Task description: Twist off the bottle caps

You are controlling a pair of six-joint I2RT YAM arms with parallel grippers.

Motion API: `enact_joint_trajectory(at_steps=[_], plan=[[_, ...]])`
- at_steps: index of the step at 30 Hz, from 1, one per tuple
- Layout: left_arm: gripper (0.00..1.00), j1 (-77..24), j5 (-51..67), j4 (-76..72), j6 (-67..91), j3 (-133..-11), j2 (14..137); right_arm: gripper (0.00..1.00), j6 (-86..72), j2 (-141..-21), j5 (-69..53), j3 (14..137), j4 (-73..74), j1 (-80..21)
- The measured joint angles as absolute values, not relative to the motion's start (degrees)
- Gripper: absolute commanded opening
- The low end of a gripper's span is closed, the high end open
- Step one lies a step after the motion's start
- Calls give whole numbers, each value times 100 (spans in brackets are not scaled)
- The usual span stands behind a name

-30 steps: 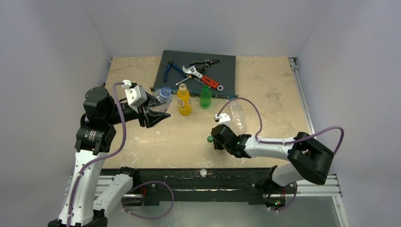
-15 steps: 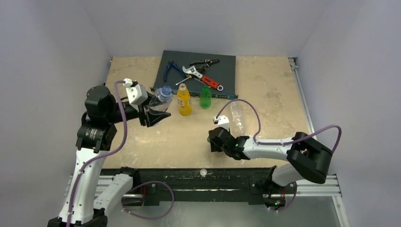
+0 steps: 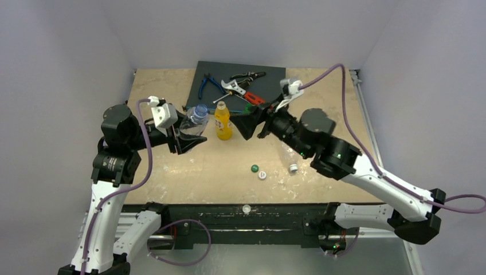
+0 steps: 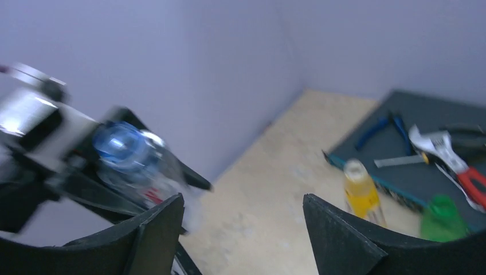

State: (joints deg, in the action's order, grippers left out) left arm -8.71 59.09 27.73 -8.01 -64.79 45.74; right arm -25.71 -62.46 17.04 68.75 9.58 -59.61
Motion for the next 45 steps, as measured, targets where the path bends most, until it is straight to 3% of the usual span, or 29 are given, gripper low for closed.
enact_joint_trajectory(at_steps=[3, 9, 15, 23, 27, 30, 31, 32, 33, 35, 37, 40, 45], plan=[[4, -871, 5970, 2751, -760, -6475, 4563, 83, -2259, -6307, 974, 7773, 432, -5975], [5, -871, 6053, 2724, -655, -6475, 4499, 83, -2018, -6820, 202, 8370, -178, -6018], [5, -864, 6086, 2797, -642, -6442, 4499, 80, -1990, -7701, -82, 8718, -373, -6152], [5, -875, 6101, 2707, -637, -6434, 4515, 72, -1942, -7915, -263, 8873, -379, -6361], [5, -875, 6101, 2683, -602, -6434, 4517, 59, -1944, -7948, -281, 8871, -386, -6386], [7, -875, 6101, 2639, -552, -6434, 4536, 35, -1944, -7948, -276, 8871, -386, -6394], [11, -875, 6101, 2622, -532, -6434, 4539, 27, -1938, -7948, -274, 8871, -386, -6396], [21, -875, 6114, 2604, -515, -6434, 4543, 22, -1927, -7950, -250, 8871, -384, -6396], [33, -875, 6114, 2591, -504, -6434, 4543, 21, -1916, -7950, -250, 8871, -386, -6396], [70, -875, 6114, 2587, -454, -6434, 4550, 20, -1909, -7950, -242, 8871, -381, -6383], [89, -875, 6110, 2574, -425, -6434, 4554, 20, -1896, -7950, -239, 8871, -373, -6386], [97, -875, 6029, 2532, -351, -6434, 4558, 19, -1820, -7955, -226, 8871, -259, -6399], [100, -875, 5728, 2615, -357, -6434, 4574, 18, -1417, -7955, 115, 8855, 80, -6410]])
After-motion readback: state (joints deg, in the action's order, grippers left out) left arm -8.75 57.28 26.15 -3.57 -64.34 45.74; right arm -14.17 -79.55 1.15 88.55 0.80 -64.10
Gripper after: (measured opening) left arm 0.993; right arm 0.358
